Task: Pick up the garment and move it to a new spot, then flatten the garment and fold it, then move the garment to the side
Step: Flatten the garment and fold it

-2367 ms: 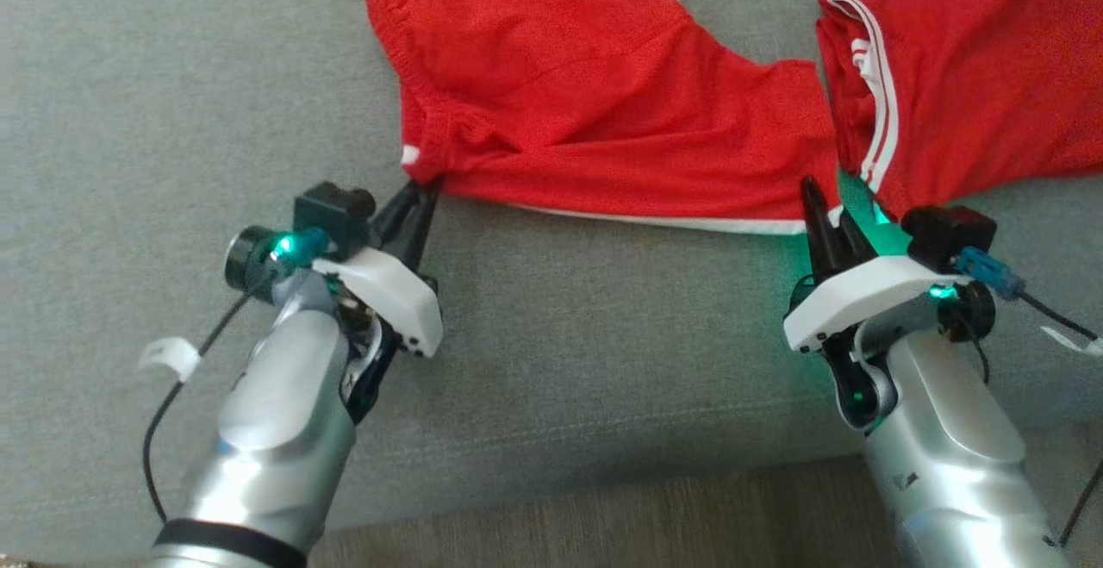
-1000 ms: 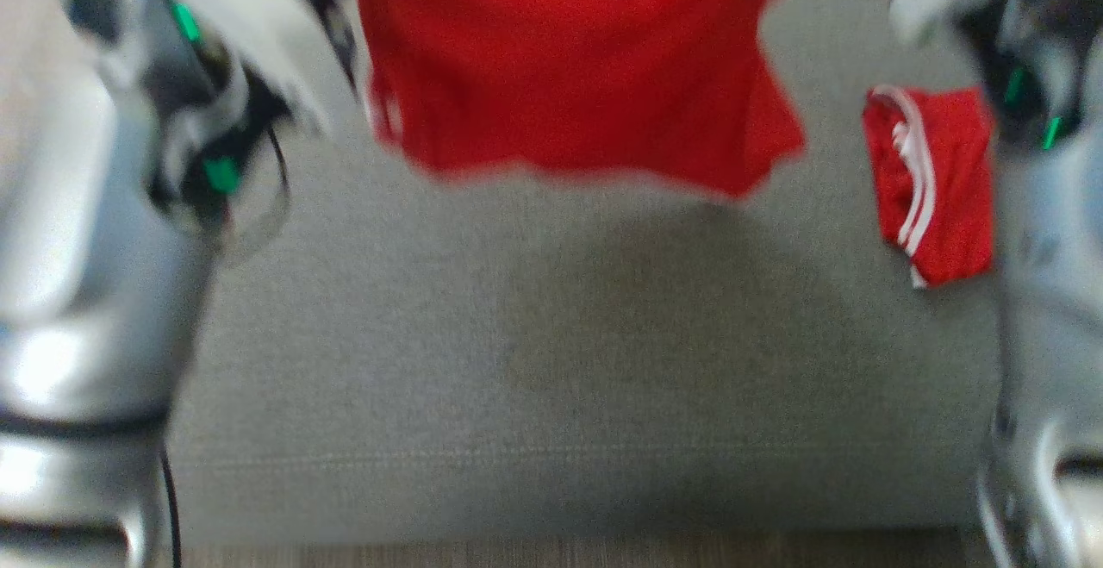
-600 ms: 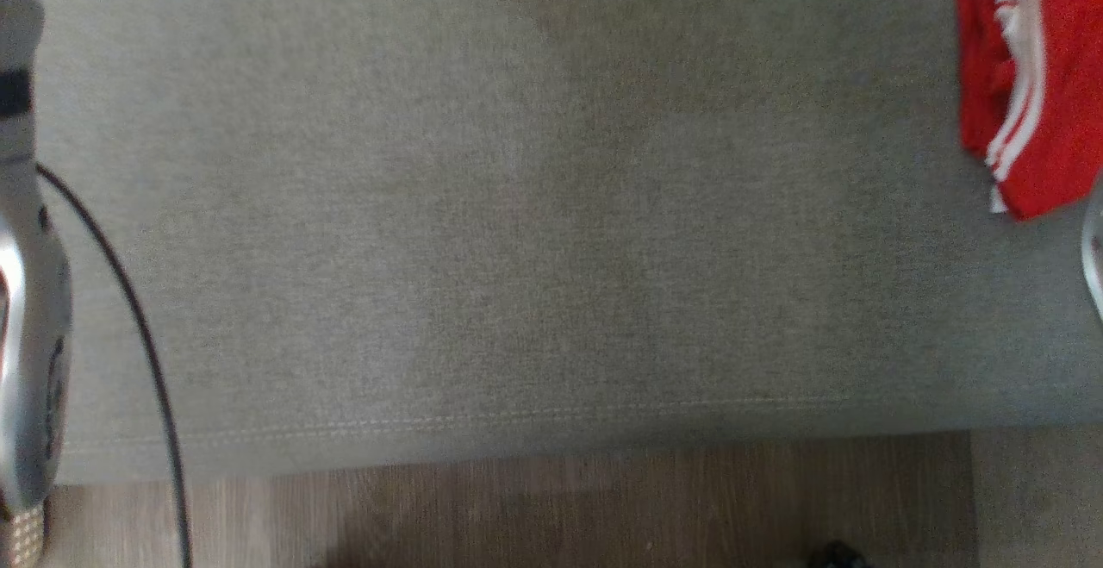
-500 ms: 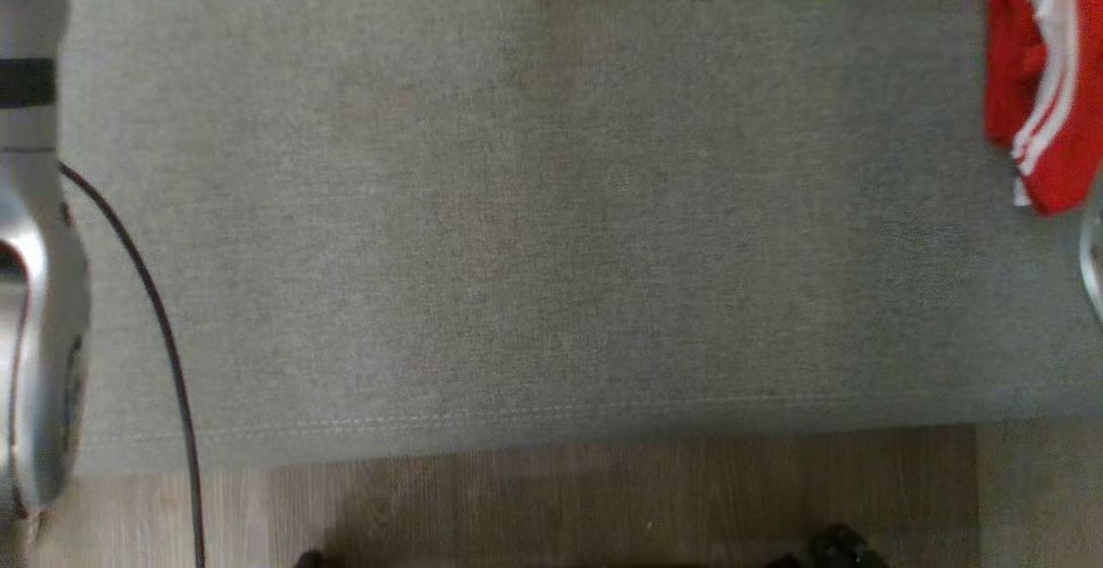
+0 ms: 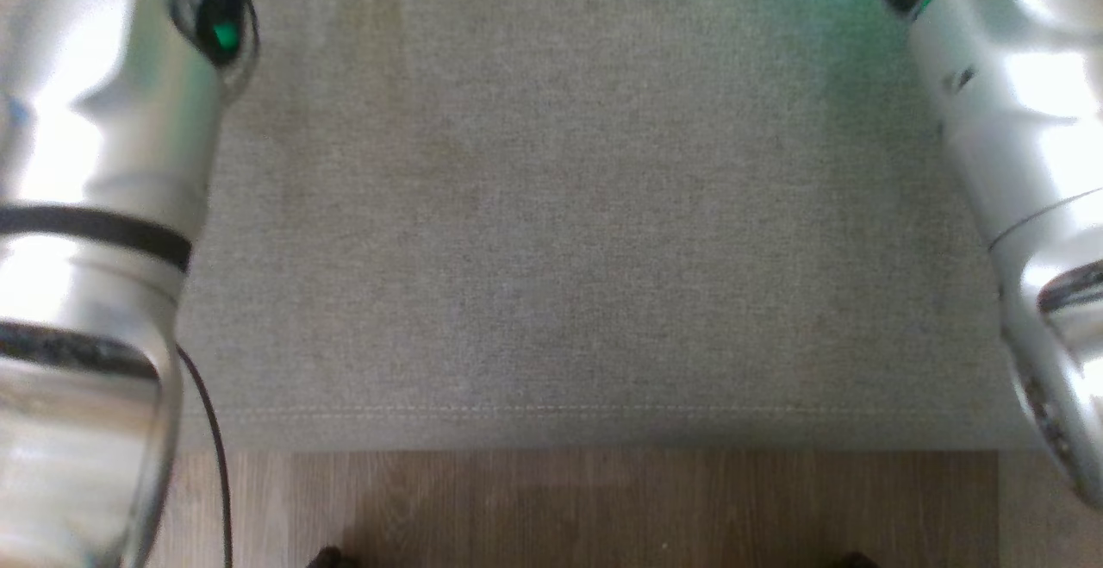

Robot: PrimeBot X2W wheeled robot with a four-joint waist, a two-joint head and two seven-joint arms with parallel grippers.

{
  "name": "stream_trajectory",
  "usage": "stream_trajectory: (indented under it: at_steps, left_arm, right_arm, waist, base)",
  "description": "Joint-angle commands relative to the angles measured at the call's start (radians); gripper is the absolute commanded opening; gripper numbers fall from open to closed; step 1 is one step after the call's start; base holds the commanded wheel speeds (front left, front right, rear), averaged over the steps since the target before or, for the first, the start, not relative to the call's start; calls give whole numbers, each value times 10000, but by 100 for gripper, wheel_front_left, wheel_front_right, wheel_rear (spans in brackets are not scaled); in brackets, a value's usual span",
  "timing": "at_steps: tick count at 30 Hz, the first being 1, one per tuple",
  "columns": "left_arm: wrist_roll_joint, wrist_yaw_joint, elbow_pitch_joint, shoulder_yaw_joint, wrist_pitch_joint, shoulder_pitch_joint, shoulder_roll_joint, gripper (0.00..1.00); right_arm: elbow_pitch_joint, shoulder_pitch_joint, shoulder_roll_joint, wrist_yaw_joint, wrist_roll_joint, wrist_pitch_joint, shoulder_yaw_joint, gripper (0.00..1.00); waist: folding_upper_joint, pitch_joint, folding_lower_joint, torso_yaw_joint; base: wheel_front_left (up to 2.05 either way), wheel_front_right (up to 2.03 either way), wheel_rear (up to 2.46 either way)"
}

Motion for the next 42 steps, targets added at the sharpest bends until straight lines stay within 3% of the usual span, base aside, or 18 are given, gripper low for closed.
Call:
stream_trajectory:
  at_steps: [1, 7, 15, 28, 42]
  left_arm:
    - [-134, 7, -225, 34, 46, -76, 419, 0]
    - [-1161, 4, -522, -1131, 755, 1593, 702, 0]
    - [-2319, 3, -1397, -2428, 1166, 3359, 1309, 0]
    - [-3451, 3, -2415, -3829, 1115, 5474, 1986, 0]
    - [-4492, 2, -4255, -4870, 1814, 7078, 2703, 0]
  right_arm:
    - [-223, 67, 226, -4, 52, 102, 143, 0]
    - [123, 1189, 38, -4, 314, 1230, 1409, 0]
    - [-528, 2801, -842, -4, 1317, 2714, 3072, 0]
    - [-3493, 4669, -3245, -4, 4005, 6058, 5985, 0]
    - [-6193, 5483, -5317, -4, 5985, 8470, 7401, 0]
  waist:
    - [0, -289, -2, 62]
    - [0, -1255, -2, 172]
    - [0, -2413, -2, 350]
    - [0, -3891, -2, 441]
    - [0, -4713, -2, 594]
  base:
    - [0, 0, 0]
    - [0, 0, 0]
    - [0, 0, 0]
    - [0, 0, 0]
    - [0, 0, 0]
